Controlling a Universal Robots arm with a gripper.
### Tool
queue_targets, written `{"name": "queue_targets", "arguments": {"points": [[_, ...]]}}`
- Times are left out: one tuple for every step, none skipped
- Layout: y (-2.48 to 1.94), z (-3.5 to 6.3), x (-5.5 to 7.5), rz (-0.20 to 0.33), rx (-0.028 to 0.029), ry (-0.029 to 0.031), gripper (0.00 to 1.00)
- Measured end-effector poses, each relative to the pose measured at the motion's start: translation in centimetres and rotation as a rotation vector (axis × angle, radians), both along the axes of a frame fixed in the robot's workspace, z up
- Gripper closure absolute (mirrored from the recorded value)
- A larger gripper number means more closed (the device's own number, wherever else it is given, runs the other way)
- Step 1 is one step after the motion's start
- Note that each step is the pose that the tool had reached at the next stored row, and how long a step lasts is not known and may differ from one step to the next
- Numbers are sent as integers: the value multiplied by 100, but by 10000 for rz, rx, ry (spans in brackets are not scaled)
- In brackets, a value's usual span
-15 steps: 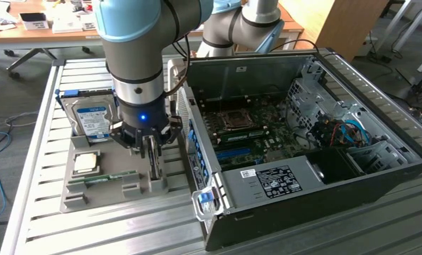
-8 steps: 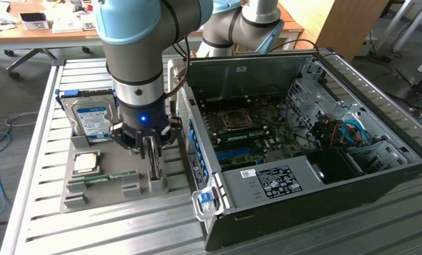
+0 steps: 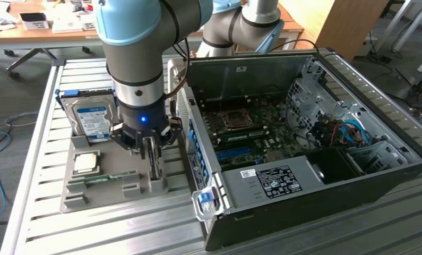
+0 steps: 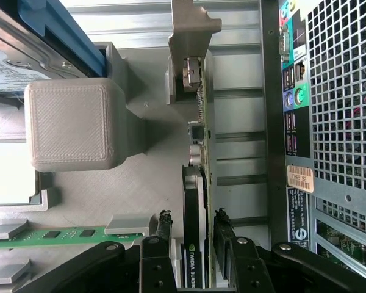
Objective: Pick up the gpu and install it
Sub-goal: 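Pick up the gpu and move the gpu toward the slot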
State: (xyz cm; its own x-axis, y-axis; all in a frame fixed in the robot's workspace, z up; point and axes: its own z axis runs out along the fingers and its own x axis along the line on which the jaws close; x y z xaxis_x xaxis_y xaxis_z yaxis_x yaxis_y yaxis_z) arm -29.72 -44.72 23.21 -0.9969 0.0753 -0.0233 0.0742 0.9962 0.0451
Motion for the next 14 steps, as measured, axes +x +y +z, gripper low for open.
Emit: {"name": "queue_targets", "arguments": {"points": [[0, -2, 0, 0, 0, 0, 58], [0, -5, 0, 0, 2, -1, 58], [0, -8, 0, 0, 2, -2, 58], [0, -11, 0, 0, 1, -1, 58], [0, -13, 0, 0, 0, 0, 58], [0, -14, 0, 0, 0, 0, 58], [0, -15, 0, 0, 0, 0, 58], [0, -15, 0, 0, 0, 0, 58], [0, -15, 0, 0, 0, 0, 58], [0, -15, 0, 0, 0, 0, 58], [0, -15, 0, 0, 0, 0, 58], [0, -12, 0, 0, 2, -1, 58], [0, -5, 0, 0, 1, -1, 58], [0, 4, 0, 0, 0, 0, 58]]}}
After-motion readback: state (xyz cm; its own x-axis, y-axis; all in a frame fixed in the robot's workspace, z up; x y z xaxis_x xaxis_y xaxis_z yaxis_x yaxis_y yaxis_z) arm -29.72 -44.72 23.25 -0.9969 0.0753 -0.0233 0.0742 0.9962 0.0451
